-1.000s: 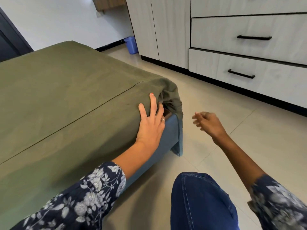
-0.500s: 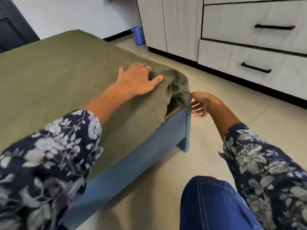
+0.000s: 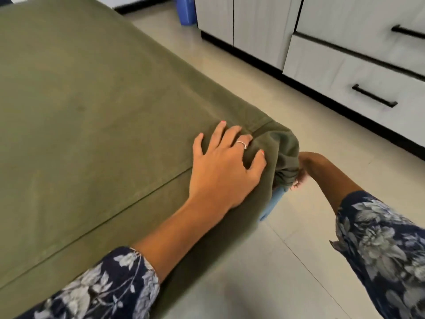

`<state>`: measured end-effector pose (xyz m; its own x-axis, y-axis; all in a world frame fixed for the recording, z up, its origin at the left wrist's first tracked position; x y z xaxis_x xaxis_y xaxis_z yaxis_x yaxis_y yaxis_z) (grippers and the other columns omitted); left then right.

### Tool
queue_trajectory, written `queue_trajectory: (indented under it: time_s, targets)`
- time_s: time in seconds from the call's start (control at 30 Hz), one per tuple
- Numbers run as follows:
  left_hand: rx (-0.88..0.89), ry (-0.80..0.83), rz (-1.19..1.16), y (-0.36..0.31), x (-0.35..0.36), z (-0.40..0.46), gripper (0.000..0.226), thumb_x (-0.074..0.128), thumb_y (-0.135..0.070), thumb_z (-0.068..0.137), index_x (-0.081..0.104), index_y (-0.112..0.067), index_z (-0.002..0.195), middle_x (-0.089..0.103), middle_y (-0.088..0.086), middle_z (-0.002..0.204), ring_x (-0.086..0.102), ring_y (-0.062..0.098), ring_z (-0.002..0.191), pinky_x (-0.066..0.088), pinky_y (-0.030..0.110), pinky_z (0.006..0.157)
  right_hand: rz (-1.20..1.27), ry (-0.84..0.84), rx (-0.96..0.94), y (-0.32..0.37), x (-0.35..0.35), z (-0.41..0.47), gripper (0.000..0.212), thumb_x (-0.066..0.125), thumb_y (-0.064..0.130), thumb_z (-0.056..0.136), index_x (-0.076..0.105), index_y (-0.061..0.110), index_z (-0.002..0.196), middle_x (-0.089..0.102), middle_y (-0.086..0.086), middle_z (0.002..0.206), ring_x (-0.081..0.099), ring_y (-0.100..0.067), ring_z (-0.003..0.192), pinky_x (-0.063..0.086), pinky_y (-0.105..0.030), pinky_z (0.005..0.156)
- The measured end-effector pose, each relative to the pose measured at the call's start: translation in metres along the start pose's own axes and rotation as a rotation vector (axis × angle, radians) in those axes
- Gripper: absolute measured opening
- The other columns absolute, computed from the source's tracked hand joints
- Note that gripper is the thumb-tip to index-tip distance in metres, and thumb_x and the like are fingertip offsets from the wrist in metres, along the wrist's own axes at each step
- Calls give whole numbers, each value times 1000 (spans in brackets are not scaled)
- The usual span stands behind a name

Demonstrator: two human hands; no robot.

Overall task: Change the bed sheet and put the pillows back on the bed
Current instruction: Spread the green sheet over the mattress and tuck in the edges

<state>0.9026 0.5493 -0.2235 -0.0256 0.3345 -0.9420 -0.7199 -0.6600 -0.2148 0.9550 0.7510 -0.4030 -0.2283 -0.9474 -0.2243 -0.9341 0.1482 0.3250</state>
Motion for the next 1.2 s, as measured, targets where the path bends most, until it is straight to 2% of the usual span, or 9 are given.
queue_trajectory:
  time_s: [0.13, 0.23, 0.4, 0.57, 0.73, 0.93, 1.0, 1.1, 1.2]
  targets:
    - [-30, -2, -39, 1, -4, -3, 48, 33, -52, 91, 61, -30, 123, 47, -10, 144, 28, 12, 143, 18, 47, 116, 52, -77, -195, 20, -3, -18, 24, 45, 5, 98, 49, 2, 75, 51, -11, 98, 45, -24, 94, 42, -38, 97]
    - [-38, 29, -45, 0, -5, -4, 47, 36, -49, 92, 61, -29, 125, 44, -9, 147, 27, 13, 143, 17, 47, 116, 260, -118, -309, 33, -7, -37, 21, 52, 17, 96, 57, 4, 80, 57, -12, 94, 52, -27, 93, 42, -38, 88]
    - [-36, 103, -36, -1, -6, -2, 42, 38, -47, 93, 63, -32, 123, 44, -8, 147, 24, 15, 145, 17, 49, 116, 42, -85, -338, 63, -3, -97, 106, 36, 97, 58, 65, 12, 113, 66, -5, 114, 63, -27, 103, 46, -38, 99]
    - [-26, 98, -42, -2, -8, 1, 37, 40, -40, 95, 65, -26, 118, 50, -5, 141, 30, 19, 143, 22, 53, 112, -198, -440, -688, 111, -6, -172, 45, 54, 52, 91, 64, 9, 101, 63, -5, 91, 60, -24, 86, 37, -25, 63]
    - [-23, 118, -9, -3, -9, 1, 39, 37, -35, 96, 62, -21, 123, 52, -2, 140, 33, 20, 141, 22, 52, 113, -677, -736, -1133, 111, 53, -218, 42, 60, 13, 89, 53, 12, 131, 58, -12, 123, 59, -31, 103, 53, -36, 78]
    - [-41, 166, 17, -3, -7, 1, 43, 36, -36, 94, 58, -20, 129, 49, -4, 143, 29, 17, 143, 19, 51, 115, -864, -299, -1219, 61, 75, -175, 54, 24, 23, 98, 27, 10, 150, 26, -1, 156, 40, -13, 136, 40, -26, 106]
    - [-65, 169, 5, -1, -7, 1, 45, 36, -36, 93, 52, -19, 132, 46, -4, 145, 27, 15, 144, 19, 49, 116, -972, -355, -1187, 59, 75, -161, 53, 33, 16, 98, 26, 4, 149, 24, -7, 157, 33, -16, 140, 37, -24, 107]
    - [-93, 160, -11, 0, -6, 1, 45, 37, -35, 93, 46, -19, 133, 43, -3, 148, 26, 15, 144, 21, 49, 115, -1090, -301, -1041, 56, 78, -147, 70, 38, 12, 100, -10, 6, 151, -16, -6, 159, -5, -18, 148, 6, -26, 118]
    - [-64, 191, 38, -2, -6, 1, 45, 37, -37, 94, 56, -19, 130, 43, -3, 149, 27, 16, 144, 22, 51, 114, -1011, -238, -884, 61, 78, -136, 73, 41, 10, 98, -9, 5, 150, -17, -6, 159, -10, -18, 147, -4, -27, 117]
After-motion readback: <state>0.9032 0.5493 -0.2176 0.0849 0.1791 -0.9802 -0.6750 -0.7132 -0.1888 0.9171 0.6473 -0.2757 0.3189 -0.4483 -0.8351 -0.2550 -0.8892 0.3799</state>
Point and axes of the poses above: each hand's wrist, its own z-axis towards the middle knuckle, its own x-axis out of the palm, y = z × x, the point moved 7 cm from there along z, towards the middle knuckle
